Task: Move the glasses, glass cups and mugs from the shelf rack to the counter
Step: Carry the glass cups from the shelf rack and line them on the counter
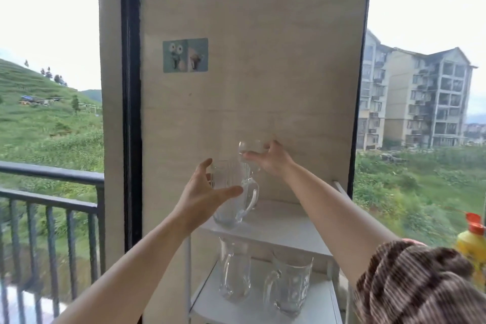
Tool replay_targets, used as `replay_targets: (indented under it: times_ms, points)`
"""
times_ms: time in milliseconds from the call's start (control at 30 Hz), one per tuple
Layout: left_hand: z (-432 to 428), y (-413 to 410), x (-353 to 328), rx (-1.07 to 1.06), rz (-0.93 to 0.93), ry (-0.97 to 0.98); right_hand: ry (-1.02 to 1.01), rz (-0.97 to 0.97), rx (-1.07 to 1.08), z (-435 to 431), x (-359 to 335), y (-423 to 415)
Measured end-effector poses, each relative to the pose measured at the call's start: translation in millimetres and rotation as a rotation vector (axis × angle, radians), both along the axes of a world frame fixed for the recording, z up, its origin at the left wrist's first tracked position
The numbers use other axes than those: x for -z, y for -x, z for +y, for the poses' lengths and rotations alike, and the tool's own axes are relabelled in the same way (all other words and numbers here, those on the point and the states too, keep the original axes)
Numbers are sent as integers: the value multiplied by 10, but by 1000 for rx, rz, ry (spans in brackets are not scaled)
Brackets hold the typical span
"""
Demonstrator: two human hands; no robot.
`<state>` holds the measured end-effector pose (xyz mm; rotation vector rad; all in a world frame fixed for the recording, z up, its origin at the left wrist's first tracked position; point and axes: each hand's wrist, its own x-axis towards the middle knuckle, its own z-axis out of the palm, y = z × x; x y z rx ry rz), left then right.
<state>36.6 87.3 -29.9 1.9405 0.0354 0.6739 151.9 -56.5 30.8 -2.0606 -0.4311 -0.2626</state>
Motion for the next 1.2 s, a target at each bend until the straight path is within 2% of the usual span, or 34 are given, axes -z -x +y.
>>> replay_targets:
  times_ms: [133,267,567,700,867,1067,1200]
  points:
    - [5,-66,4,27,-6,23,-123,61,-48,103,55,-96]
    - [-31,-53,3,-36,-20,4,-227,63,-45,92,83,-28]
    - [-232,353,-151,-49,-239,108,-334,-7,-36,-406,-29,533]
    - [-515,629,-180,33,-280,116,-398,-7,-87,-830,-50,993]
    - [-1054,940,-64,81,-264,101,-378,1,-81,-1488,71,1542]
    - [-1946,1437,126,184,-209,45,-361,20,25,-2464,345,2300]
    - [-2596,1865,286,335,-155,91,-385,46,124,-3194,559,2910]
